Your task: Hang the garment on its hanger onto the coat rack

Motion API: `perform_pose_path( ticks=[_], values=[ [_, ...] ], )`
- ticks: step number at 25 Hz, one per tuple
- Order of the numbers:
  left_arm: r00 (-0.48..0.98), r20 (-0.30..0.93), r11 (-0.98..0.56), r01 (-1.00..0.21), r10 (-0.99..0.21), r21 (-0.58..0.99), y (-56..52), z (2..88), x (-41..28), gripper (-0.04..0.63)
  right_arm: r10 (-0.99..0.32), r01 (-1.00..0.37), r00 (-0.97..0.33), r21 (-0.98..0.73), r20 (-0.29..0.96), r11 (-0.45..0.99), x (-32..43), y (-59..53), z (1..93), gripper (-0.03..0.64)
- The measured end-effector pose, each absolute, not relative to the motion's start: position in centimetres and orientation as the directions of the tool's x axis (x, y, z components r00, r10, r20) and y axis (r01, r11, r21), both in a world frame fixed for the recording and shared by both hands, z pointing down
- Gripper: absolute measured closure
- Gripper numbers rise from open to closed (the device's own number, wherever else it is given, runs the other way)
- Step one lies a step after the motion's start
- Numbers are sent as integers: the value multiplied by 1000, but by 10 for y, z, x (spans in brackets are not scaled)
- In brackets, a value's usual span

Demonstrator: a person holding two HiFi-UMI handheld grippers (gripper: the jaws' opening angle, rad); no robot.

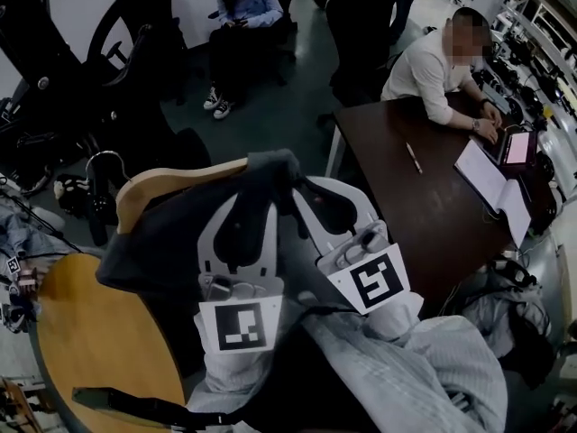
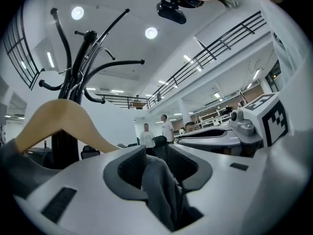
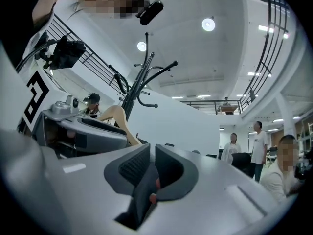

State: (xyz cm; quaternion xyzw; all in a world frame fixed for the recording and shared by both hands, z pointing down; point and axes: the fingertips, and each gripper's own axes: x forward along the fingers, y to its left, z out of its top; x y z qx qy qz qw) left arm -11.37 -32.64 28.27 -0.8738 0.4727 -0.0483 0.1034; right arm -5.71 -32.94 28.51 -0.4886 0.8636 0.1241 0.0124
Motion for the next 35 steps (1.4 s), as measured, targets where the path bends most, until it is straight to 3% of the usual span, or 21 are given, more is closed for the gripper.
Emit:
perform_pose_path(
  ticks=[5, 10, 20, 35],
  values=[
    [564, 20, -558, -812, -826, -168, -335, 301, -96, 542, -853, -852, -512, 187, -107, 488, -49, -337, 302, 614],
    [546, 49, -547, -829, -837, -116, -336, 317, -87, 586, -843, -837, -534, 182, -65, 516, -52, -334, 319, 615],
    [535, 124, -545, -836, -836, -69, -339, 352, -89, 589, -829, -826, -560, 95, -15, 556, -55, -335, 348, 615],
    [502, 118, -513, -853, -856, -95, -343, 354, -93, 589, -813, -810, -582, 88, -3, 580, -53, -339, 357, 617]
  ],
)
